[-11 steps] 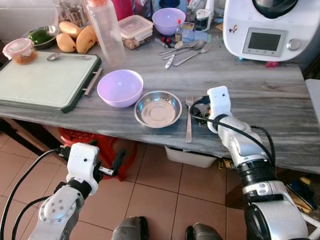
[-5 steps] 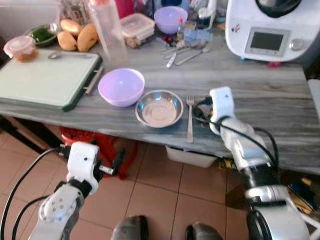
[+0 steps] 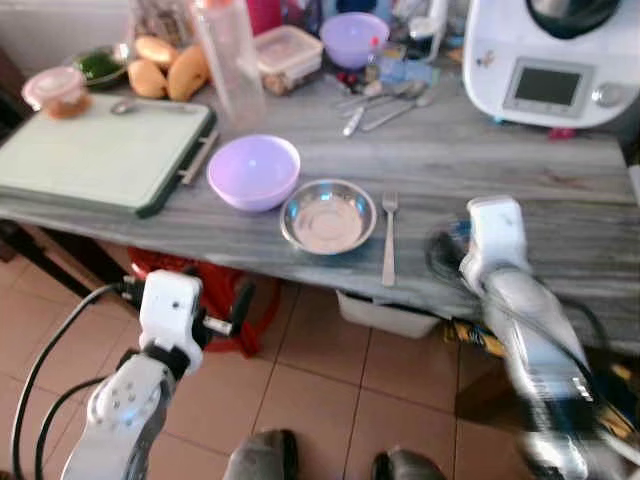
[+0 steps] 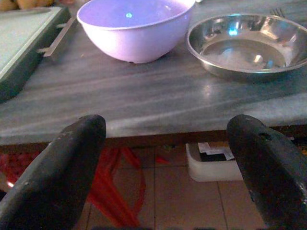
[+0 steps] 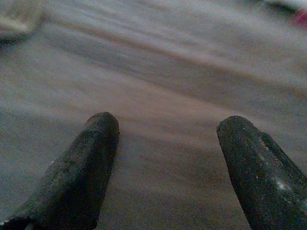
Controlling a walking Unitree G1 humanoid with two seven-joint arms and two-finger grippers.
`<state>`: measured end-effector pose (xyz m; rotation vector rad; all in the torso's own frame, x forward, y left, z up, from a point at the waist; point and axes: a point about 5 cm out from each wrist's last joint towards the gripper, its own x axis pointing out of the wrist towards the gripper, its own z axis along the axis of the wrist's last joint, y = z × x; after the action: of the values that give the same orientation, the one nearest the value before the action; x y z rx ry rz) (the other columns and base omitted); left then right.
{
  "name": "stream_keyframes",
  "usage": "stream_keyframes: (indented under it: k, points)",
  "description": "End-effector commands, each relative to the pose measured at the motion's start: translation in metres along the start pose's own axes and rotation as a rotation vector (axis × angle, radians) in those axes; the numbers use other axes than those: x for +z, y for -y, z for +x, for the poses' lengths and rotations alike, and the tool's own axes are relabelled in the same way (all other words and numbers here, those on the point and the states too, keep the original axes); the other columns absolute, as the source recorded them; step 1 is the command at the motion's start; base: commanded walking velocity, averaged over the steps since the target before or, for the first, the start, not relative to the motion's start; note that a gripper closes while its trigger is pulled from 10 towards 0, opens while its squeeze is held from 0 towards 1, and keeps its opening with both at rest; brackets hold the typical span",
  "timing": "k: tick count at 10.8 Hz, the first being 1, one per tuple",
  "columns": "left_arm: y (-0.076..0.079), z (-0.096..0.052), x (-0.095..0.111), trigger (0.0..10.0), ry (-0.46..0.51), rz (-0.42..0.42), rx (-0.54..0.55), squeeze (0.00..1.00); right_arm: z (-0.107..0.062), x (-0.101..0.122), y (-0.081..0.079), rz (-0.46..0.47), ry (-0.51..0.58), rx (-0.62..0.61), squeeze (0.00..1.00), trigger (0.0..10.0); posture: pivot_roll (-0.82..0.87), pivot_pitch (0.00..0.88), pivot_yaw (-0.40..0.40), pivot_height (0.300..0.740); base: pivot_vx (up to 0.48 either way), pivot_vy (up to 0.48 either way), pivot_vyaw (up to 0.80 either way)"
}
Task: Setting the table
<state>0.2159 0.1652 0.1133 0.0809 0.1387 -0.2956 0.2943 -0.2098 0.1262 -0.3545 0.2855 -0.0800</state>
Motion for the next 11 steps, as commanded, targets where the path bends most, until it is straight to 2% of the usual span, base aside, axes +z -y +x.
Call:
stream_keyframes:
  k: [1,2,3,5,6,7,8,9,10,11]
  points:
    - [-0.002,0.012,-0.002,10.0,0.011,0.010,0.024,0.00,-0.010,0.003,-0.011,-0.050,0.055,0.028,0.00,10.0,0.02,0.000,0.075,0.740,0.000,0.000,0.00]
    - [-0.002,0.027,0.002,10.0,0.044,0.000,0.056,0.00,-0.022,0.005,-0.025,0.051,0.126,0.083,0.00,10.0,0.00,0.000,0.069,0.740,0.000,0.000,0.00]
    - [-0.001,0.032,0.004,10.0,0.055,-0.003,0.068,0.00,-0.027,0.010,-0.032,0.038,0.189,0.127,0.00,10.0,0.00,0.000,0.067,0.740,0.000,0.000,0.00]
    - [-0.002,0.041,0.007,10.0,0.085,-0.002,0.130,0.00,-0.045,0.003,-0.040,0.137,0.206,0.107,0.00,10.0,-0.02,0.000,0.061,0.740,0.000,0.000,0.00]
    - [-0.004,0.045,0.005,10.0,0.079,-0.014,0.162,0.00,-0.055,0.007,-0.037,0.085,0.341,0.074,0.00,10.0,-0.04,0.000,0.064,0.740,0.000,0.000,0.00]
    - [-0.006,0.050,0.004,10.0,0.087,-0.012,0.187,0.00,-0.059,0.006,-0.037,0.065,0.364,0.047,0.00,10.0,-0.05,0.000,0.061,0.740,0.000,0.000,0.00]
    - [-0.007,0.055,0.006,10.0,0.101,-0.009,0.204,0.00,-0.057,0.001,-0.034,0.150,0.329,0.028,0.00,10.0,-0.05,0.000,0.059,0.740,0.000,0.000,0.00]
    - [-0.008,0.058,0.007,10.0,0.108,-0.009,0.208,0.00,-0.057,0.002,-0.032,0.143,0.341,0.021,0.00,10.0,-0.05,0.000,0.061,0.740,0.000,0.000,0.00]
    - [-0.008,0.060,0.006,10.0,0.113,-0.009,0.212,0.00,-0.053,-0.003,-0.032,0.171,0.322,0.013,0.00,10.0,-0.05,0.000,0.066,0.740,0.000,0.000,-0.51]
    - [-0.006,0.062,0.006,10.0,0.120,-0.007,0.211,0.00,-0.052,-0.005,-0.031,0.158,0.323,0.005,0.00,10.0,-0.06,0.000,0.068,0.740,0.000,0.000,-0.61]
